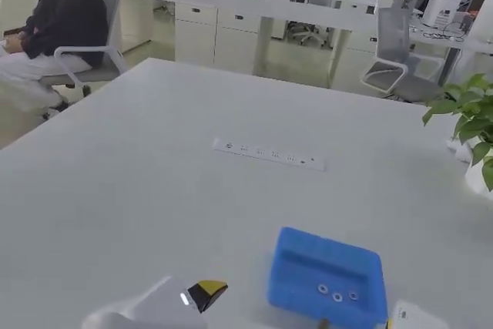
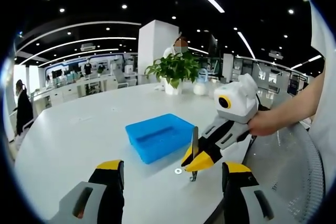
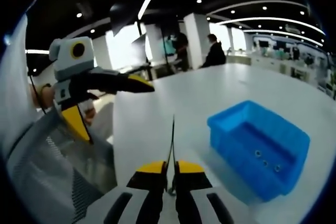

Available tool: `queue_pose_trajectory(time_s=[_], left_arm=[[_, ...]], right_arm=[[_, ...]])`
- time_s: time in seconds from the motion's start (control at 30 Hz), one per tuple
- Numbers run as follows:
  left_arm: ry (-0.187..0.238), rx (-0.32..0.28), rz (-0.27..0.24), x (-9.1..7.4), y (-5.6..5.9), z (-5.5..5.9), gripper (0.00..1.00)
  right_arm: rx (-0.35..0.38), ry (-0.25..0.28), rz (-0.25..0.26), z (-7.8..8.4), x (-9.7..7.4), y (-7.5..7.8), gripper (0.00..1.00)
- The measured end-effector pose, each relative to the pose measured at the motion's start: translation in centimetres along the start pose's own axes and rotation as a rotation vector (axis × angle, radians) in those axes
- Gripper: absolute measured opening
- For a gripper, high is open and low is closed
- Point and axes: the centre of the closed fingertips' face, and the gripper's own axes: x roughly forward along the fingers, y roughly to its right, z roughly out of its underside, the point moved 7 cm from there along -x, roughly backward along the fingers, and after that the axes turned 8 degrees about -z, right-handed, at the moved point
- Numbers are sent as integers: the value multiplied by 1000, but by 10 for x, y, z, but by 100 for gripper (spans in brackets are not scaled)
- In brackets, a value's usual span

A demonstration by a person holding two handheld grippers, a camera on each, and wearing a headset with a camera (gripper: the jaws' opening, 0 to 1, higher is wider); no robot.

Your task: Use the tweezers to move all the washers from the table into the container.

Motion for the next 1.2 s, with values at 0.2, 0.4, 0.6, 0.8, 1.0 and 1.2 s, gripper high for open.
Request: queue_pose_trajectory(time_s=[0.2, 0.4, 0.6, 0.8, 1.0, 1.2], left_arm=[[12, -6, -9, -1, -1, -1, 77], [16, -10, -15, -1, -2, -2, 77], [16, -5, -18, -1, -2, -2, 77], [14, -5, -18, -1, -2, -2, 77], [11, 1, -17, -1, -2, -2, 77], [10, 1, -18, -1, -2, -1, 77]], right_arm=[[-22, 3, 5, 1, -1, -4, 5], [-164, -68, -10, 0, 2, -15, 5], [-243, -118, -17, 0, 5, -21, 5], [-331, -191, -7, -1, 7, -27, 3], [-123, -90, 30, -2, 2, -11, 1], [-42, -13, 53, -6, -8, -4, 1]])
